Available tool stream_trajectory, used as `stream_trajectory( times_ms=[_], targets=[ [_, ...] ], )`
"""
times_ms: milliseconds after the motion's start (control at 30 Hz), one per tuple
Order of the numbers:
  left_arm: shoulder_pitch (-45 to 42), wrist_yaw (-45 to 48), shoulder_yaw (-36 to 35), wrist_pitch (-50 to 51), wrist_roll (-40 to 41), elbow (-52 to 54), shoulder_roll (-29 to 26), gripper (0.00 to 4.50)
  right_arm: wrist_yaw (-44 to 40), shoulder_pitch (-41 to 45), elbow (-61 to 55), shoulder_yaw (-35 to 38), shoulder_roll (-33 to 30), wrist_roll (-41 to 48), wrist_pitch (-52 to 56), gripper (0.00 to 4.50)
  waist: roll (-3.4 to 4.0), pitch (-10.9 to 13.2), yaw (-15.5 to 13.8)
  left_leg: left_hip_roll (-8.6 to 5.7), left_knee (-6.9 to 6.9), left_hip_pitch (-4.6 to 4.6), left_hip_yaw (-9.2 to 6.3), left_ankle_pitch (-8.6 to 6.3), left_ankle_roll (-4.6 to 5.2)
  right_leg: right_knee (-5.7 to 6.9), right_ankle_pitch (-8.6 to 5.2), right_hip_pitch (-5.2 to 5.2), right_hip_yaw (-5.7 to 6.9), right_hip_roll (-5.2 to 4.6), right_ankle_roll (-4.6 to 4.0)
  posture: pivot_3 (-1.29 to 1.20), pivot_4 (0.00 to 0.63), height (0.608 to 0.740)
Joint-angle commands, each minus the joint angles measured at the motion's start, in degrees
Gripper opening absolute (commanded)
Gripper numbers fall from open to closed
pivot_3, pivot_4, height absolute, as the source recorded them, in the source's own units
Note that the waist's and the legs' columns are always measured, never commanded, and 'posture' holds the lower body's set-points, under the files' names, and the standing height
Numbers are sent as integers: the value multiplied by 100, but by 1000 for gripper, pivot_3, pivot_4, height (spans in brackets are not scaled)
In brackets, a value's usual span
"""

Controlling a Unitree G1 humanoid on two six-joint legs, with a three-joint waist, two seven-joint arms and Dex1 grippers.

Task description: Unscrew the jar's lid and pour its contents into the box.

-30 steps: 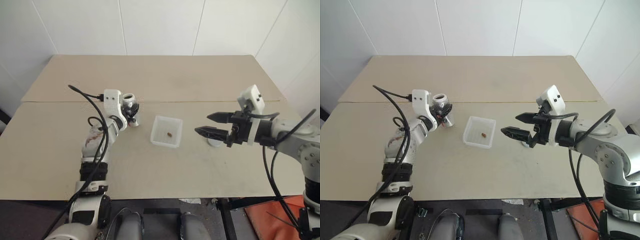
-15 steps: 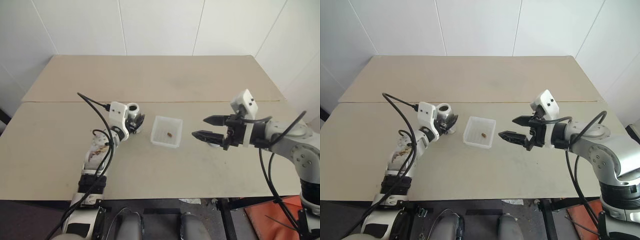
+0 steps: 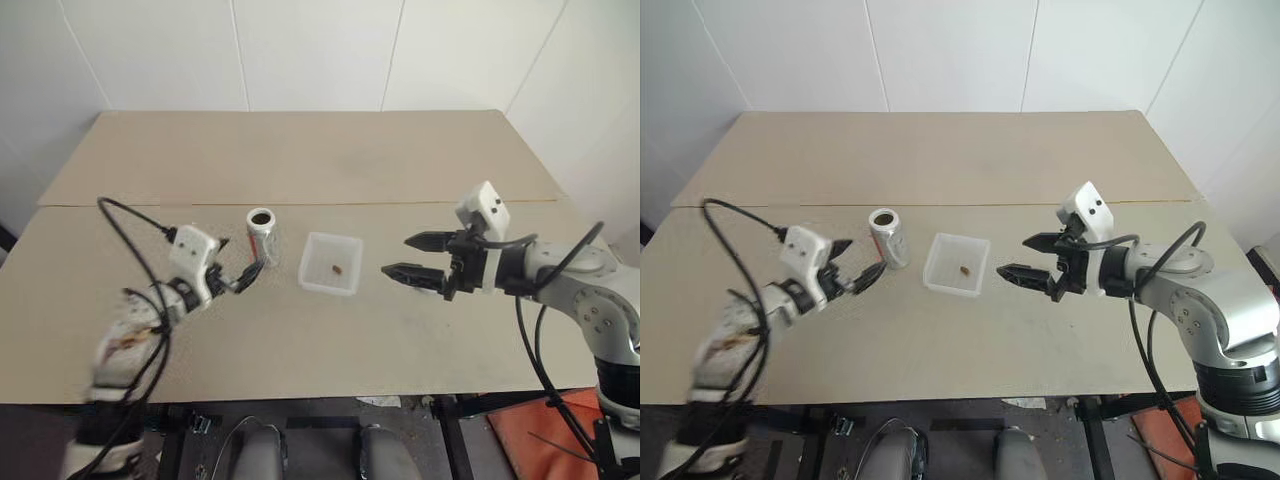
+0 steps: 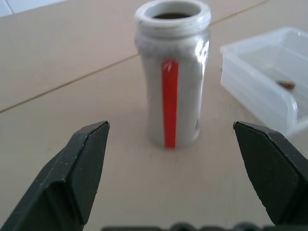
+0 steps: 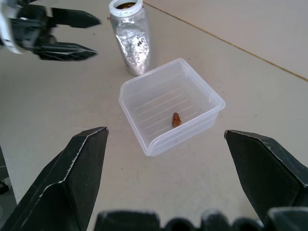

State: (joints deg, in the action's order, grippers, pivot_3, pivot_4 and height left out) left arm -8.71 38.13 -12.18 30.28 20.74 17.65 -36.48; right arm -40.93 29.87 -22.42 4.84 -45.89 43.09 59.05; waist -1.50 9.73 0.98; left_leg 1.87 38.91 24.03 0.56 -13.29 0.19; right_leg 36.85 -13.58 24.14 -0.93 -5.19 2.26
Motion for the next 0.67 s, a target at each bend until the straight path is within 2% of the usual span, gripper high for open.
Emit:
stream_trajectory(
  times_ms=[33,133,267,467,667],
  targets=[
    [661,1039,-1022,65,962,928,-625,4485,-7,-46,-162,223,-38,-34,-236,4500,0,0,-7,0,-3,-2,3,0,0,-5,0,-1,-1,-2,0,0,150,740],
    [833,1299,-1631,-185,1278,835,-829,4485,8,-86,-180,291,-53,-82,-306,4500,2,0,-66,0,-4,-5,4,0,0,-6,-1,-6,3,-4,-2,0,150,740],
    [552,2061,-1956,-750,1521,230,-1134,4485,-57,-131,-133,326,-75,-129,-471,4500,1,-1,-104,-1,-4,-27,5,0,-1,-9,-3,-30,8,-3,-4,0,150,740],
    [368,2839,-1866,-652,1744,-352,-1686,4485,-168,-182,-157,395,-183,-84,-479,4500,1,-1,-52,0,-11,-22,10,0,-1,-8,-4,-15,1,0,-5,0,150,740],
    [215,2827,-1735,-561,1872,-502,-1669,4485,-297,-261,-127,422,-260,-136,-573,4500,1,-1,-24,3,-12,-23,12,-1,-1,-7,-4,-15,0,0,-5,0,150,740]
  ],
)
